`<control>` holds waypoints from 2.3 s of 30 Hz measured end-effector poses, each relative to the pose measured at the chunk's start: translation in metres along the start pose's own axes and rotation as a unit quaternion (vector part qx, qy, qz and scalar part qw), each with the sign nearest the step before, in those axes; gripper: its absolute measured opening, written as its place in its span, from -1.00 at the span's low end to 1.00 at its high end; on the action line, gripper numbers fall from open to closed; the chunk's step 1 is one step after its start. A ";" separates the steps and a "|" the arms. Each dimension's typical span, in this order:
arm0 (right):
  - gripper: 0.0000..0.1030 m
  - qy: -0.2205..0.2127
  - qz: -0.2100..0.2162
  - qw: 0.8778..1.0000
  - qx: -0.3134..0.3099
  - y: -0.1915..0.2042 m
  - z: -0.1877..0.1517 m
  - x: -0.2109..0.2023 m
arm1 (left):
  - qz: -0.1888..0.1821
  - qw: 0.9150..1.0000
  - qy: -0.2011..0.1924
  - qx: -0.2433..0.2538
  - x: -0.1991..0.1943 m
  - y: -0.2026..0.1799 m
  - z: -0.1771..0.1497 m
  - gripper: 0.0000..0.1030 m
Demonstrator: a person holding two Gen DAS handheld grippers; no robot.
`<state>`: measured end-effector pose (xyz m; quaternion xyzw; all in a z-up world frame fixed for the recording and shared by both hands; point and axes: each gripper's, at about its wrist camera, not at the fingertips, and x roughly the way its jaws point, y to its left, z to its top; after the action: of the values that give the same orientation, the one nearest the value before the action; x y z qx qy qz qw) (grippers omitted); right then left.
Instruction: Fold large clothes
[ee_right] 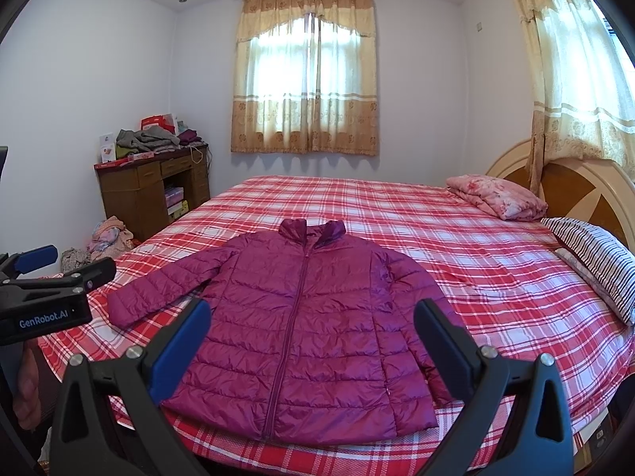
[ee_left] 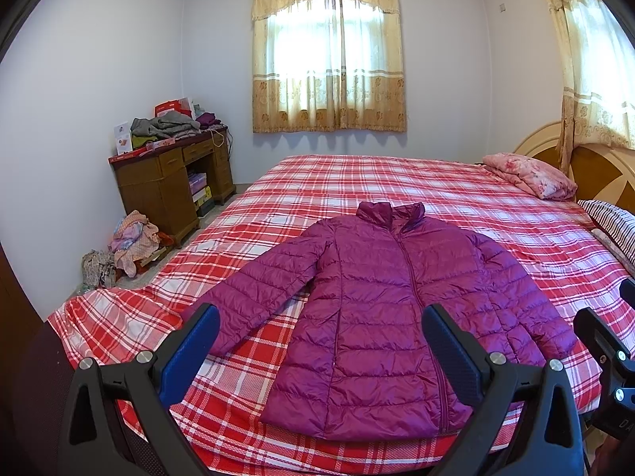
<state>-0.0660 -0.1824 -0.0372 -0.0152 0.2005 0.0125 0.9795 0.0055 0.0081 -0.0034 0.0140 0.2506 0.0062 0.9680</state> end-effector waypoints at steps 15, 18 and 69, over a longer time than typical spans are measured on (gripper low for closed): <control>0.95 0.065 -0.067 0.992 0.080 -0.086 -0.034 0.072 | 0.018 0.998 0.054 0.019 0.101 -0.007 -0.027 0.98; 0.73 0.102 -0.092 0.983 0.118 -0.128 -0.049 0.094 | 0.017 0.997 0.075 0.028 0.134 -0.012 -0.029 0.98; -0.76 0.173 -0.201 0.952 0.157 -0.283 -0.072 0.174 | 0.083 0.992 0.085 0.043 0.275 0.009 0.019 0.98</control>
<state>0.0747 -0.4640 -0.1647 0.0965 0.3587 -0.2185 0.9024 0.2551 0.0217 -0.1199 0.0753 0.3301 0.0770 0.9378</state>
